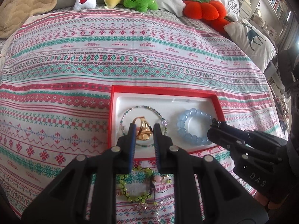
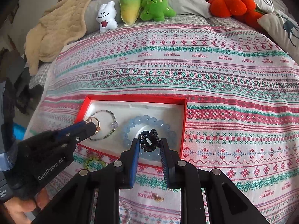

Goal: Organize jewelry
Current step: 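Release the gold ring and hair tie into the red box, withdraw both tools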

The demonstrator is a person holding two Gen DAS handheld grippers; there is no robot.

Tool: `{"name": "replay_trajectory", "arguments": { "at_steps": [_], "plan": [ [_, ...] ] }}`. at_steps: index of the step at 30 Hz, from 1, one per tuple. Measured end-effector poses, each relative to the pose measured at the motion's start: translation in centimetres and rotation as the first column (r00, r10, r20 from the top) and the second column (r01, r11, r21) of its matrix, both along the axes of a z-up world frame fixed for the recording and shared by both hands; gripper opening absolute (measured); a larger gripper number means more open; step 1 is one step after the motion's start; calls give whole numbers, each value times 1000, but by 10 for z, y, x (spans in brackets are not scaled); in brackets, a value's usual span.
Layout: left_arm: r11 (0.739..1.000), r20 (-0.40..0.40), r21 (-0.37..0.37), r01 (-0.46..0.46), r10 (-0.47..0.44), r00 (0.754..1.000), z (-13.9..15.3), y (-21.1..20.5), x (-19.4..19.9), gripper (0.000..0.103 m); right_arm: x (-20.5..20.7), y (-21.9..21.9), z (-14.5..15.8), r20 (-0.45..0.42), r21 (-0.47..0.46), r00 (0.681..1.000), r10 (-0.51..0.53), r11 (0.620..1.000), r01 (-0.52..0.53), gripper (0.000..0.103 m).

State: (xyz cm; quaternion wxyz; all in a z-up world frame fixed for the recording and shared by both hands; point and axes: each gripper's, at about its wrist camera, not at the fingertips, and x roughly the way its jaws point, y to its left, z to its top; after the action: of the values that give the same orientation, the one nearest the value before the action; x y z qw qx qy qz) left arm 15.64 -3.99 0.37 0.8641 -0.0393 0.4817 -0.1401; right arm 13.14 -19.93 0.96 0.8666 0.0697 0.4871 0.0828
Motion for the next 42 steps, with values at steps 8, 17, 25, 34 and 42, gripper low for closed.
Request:
{"name": "replay_trajectory", "arguments": {
  "at_steps": [8, 17, 25, 34, 42],
  "plan": [
    [1000, 14, 19, 23, -24, 1000, 8, 3, -8, 36, -5, -4, 8, 13, 5, 1000, -2, 1000, 2, 25],
    [998, 42, 26, 55, -56, 998, 28, 17, -31, 63, -23, -8, 20, 29, 6, 1000, 11, 1000, -11, 65],
    [997, 33, 57, 48, -50, 998, 29, 32, -52, 82, -42, -16, 23, 19, -41, 1000, -13, 999, 14, 67],
    [998, -56, 67, 19, -15, 998, 14, 46, -66, 84, -58, -22, 15, -58, -64, 997, -50, 997, 47, 74],
    [992, -130, 129, 6, 11, 991, 0, 55, -75, 84, -75, -9, 7, -99, -87, 995, -16, 996, 8, 74]
  ]
}}
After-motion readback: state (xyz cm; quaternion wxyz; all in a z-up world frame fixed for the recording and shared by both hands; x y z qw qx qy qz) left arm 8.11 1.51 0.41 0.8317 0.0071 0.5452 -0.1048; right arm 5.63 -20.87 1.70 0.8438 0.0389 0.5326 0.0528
